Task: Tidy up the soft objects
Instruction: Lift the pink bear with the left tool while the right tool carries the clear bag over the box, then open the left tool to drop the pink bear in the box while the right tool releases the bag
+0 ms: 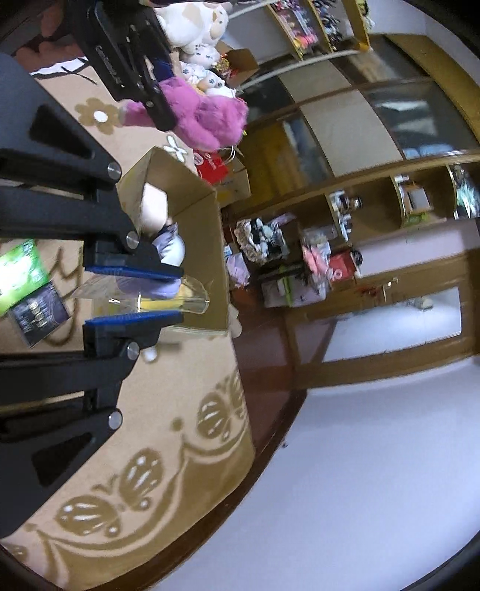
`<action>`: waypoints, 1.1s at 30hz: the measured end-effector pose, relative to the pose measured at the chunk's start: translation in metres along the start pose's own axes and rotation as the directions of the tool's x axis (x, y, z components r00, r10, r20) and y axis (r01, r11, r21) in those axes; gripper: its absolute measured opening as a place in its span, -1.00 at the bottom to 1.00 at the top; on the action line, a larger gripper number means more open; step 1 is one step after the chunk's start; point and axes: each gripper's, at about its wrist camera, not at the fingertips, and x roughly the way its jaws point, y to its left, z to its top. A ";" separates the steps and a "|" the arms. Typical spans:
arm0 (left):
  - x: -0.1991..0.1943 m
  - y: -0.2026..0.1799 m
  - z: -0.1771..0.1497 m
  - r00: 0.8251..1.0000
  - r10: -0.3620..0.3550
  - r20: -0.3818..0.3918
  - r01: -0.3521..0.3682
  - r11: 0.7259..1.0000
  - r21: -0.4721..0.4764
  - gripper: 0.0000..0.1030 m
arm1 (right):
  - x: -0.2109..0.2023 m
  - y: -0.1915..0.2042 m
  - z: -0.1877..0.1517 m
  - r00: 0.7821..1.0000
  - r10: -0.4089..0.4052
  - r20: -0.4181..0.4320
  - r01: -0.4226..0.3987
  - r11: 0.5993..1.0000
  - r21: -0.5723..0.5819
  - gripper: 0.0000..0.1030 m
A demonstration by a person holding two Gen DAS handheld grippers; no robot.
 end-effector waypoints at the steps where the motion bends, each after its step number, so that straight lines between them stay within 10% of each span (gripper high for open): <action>1: 0.002 -0.001 0.004 1.000 0.002 0.011 -0.002 1.000 0.014 -0.10 | 0.002 0.004 0.003 1.000 0.005 0.004 -0.005 1.000 -0.011 -0.66; 29: 0.103 -0.009 -0.005 0.987 -0.003 -0.162 0.004 1.000 0.003 -0.05 | 0.094 0.018 -0.006 0.995 0.016 -0.095 -0.022 0.997 -0.071 -0.63; 33: 0.096 -0.008 -0.003 0.991 0.042 -0.130 -0.038 0.999 0.029 0.28 | 0.100 0.016 -0.011 0.988 0.028 -0.150 -0.042 0.995 -0.091 -0.63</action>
